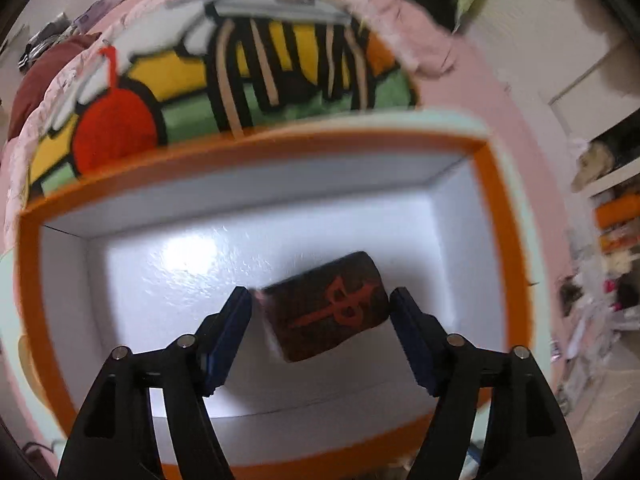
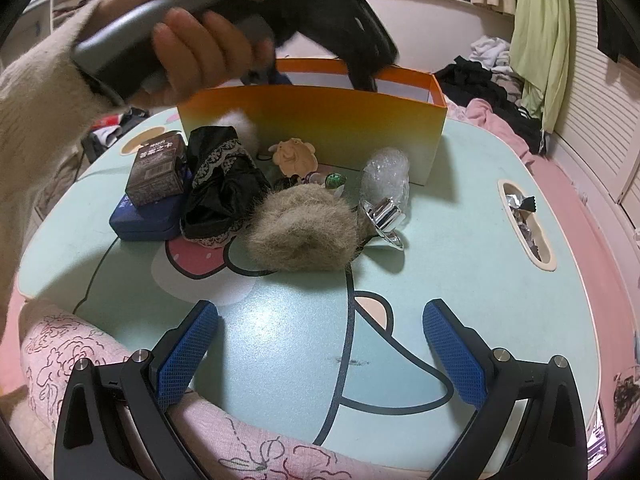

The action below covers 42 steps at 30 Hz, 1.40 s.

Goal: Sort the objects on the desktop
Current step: 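Grasp the red-black patterned box with the left gripper, place it beside the ball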

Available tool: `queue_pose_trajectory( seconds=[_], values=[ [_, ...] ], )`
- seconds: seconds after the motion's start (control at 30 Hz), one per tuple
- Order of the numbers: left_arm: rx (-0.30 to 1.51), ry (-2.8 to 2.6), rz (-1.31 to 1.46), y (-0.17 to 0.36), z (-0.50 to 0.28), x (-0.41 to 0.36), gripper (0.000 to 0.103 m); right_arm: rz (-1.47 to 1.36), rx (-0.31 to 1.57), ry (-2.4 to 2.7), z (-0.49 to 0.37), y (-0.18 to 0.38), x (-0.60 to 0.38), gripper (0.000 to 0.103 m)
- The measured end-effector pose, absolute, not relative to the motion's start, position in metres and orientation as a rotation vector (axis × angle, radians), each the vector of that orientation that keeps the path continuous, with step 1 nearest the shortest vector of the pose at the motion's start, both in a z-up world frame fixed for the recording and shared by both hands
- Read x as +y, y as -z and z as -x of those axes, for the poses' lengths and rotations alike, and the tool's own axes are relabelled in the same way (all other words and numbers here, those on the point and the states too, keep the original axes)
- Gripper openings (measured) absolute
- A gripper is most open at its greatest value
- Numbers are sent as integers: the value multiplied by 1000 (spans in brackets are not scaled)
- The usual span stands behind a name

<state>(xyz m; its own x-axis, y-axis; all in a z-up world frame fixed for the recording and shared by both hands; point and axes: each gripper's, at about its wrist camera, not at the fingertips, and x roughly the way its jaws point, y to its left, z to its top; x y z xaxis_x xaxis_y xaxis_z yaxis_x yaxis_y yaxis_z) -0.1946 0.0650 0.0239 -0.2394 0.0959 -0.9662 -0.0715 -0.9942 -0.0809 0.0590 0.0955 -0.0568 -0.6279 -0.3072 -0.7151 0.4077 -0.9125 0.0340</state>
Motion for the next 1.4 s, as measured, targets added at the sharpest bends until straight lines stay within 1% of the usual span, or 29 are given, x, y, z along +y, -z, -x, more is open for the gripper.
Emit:
queue_pose_trajectory(
  seconds=[0.03, 0.1, 0.17, 0.27, 0.4, 0.47, 0.57, 0.7, 0.8, 0.87, 1.0, 1.07, 1.13, 1.2, 1.3, 1.4],
  values=[
    [32, -2418, 1858, -23, 193, 70, 67, -1073, 183, 2516, -59, 57, 95, 103],
    [73, -2437, 1828, -25, 188, 73, 67, -1072, 183, 2516, -58, 57, 96, 103],
    [56, -2441, 1768, -31, 180, 69, 67, -1073, 184, 2516, -58, 57, 95, 103],
    [-16, -2495, 1561, -66, 150, 50, 67, -1073, 183, 2517, -59, 57, 95, 103],
    [-60, -2523, 1330, -111, 86, 27, 67, -1072, 183, 2517, -59, 57, 96, 103],
    [-55, -2514, 1298, -114, 59, 25, 67, -1073, 183, 2517, -58, 57, 96, 103],
    [-32, -2495, 1297, -101, 43, 28, 67, -1073, 183, 2516, -58, 58, 96, 103],
    [49, -2606, 1235, -78, 43, 36, 67, -1072, 183, 2516, -59, 58, 96, 103],
    [50, -2646, 1160, -78, 39, 40, 71, -1072, 183, 2516, -59, 58, 96, 103],
    [93, -2672, 1111, -83, 28, 41, 75, -1072, 182, 2516, -59, 58, 96, 103],
    [179, -2736, 1031, -94, -9, 35, 77, -1072, 183, 2516, -58, 57, 96, 103],
    [188, -2741, 1036, -93, -32, 26, 84, -1072, 183, 2516, -59, 58, 96, 103],
    [219, -2753, 1042, -85, -53, 18, 84, -1072, 183, 2516, -59, 58, 96, 103],
    [288, -2772, 1085, -69, -69, 11, 84, -1072, 183, 2516, -58, 58, 96, 103],
    [256, -2838, 1125, -44, -84, -6, 84, -1072, 183, 2516, -58, 58, 97, 103],
    [284, -2888, 1185, -16, -79, -11, 84, -1071, 183, 2516, -59, 58, 97, 103]
  ],
)
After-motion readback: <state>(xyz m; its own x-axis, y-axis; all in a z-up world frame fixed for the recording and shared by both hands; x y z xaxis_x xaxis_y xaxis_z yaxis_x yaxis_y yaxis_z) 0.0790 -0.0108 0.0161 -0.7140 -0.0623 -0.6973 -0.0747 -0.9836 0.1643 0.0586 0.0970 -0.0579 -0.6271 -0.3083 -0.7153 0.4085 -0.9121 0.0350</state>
